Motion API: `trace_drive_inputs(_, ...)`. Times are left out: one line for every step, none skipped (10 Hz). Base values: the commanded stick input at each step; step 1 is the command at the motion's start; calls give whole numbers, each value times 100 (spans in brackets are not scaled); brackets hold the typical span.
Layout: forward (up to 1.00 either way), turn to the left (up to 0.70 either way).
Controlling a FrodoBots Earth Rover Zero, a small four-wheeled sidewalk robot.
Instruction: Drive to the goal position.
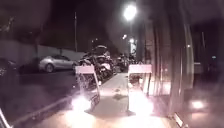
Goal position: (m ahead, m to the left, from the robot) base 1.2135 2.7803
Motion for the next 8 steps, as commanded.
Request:
trace_drive_inputs(0,0)
trace_drive_inputs(0,0)
trace_drive_inputs(0,-4)
trace_drive_inputs(0,-14)
trace_drive_inputs(0,-24)
trace_drive_inputs(0,-34)
trace_drive_inputs(0,-44)
trace_drive_inputs(0,-45)
